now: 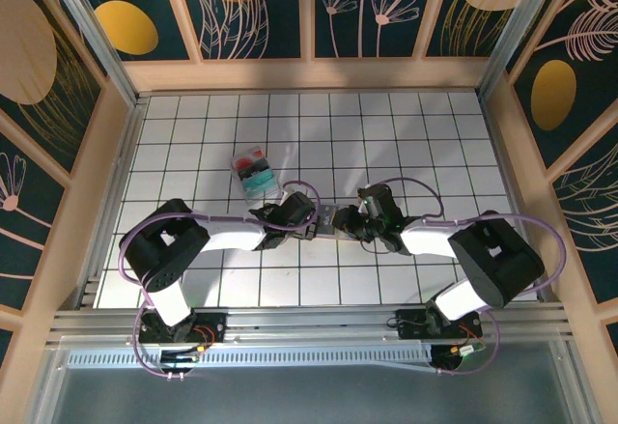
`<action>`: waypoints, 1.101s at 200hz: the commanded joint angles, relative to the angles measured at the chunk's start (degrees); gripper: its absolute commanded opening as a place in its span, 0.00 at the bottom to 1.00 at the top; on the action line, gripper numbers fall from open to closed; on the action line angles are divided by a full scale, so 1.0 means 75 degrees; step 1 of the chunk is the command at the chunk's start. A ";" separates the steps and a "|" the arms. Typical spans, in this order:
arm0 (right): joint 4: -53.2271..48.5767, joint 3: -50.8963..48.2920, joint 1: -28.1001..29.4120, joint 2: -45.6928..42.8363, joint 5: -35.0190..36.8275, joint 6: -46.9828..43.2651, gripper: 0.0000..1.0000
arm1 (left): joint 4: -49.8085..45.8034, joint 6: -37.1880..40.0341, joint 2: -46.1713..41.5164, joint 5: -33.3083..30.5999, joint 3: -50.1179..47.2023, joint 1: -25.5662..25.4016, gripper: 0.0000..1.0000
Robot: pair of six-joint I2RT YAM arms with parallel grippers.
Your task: Take the credit cards out of the card holder
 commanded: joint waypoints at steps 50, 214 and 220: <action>0.0292 -0.0122 -0.0037 0.0207 0.0099 -0.0003 0.26 | -0.0395 -0.0042 0.0277 0.0048 0.0044 -0.0061 0.98; 0.0019 0.0088 -0.0036 -0.0107 0.0088 -0.0211 0.22 | -0.0407 -0.0007 0.0348 0.0085 0.0083 -0.0068 0.98; 0.0034 0.0082 -0.0032 -0.0082 0.0077 -0.0201 0.22 | -0.0407 -0.0005 0.0348 0.0092 0.0085 -0.0073 0.98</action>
